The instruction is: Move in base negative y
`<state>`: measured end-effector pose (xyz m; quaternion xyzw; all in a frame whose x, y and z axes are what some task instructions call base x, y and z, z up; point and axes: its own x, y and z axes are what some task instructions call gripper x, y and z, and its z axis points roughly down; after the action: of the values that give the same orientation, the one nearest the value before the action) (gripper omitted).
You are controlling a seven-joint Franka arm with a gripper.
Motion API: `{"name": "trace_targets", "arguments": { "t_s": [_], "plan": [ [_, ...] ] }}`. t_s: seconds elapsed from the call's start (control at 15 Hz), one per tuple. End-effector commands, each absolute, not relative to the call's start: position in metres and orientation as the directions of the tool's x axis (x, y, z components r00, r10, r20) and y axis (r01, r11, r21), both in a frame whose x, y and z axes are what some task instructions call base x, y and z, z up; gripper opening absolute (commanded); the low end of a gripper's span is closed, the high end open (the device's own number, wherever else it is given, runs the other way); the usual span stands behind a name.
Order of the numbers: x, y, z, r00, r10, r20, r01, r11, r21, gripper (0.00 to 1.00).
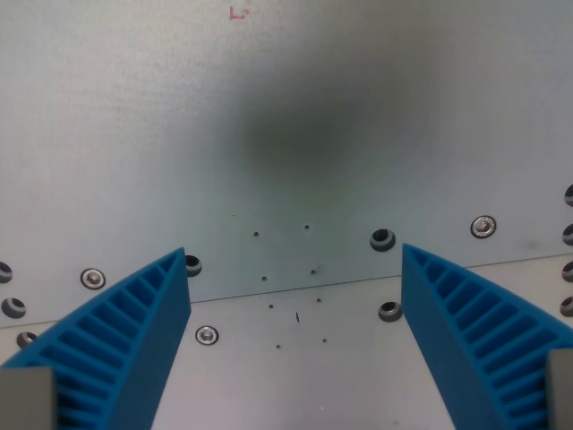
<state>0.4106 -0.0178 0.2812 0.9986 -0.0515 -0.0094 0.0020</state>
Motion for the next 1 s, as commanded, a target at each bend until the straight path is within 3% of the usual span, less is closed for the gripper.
{"name": "trace_targets", "arguments": {
  "t_s": [0.07,1.0],
  "plan": [
    [0.411,-0.023,0.284,0.995,-0.103,-0.012,-0.103,-0.995,0.005,1.0],
    [0.42,-0.094,0.283,0.995,-0.103,-0.012,-0.103,-0.995,0.005,1.0]
  ]
}}
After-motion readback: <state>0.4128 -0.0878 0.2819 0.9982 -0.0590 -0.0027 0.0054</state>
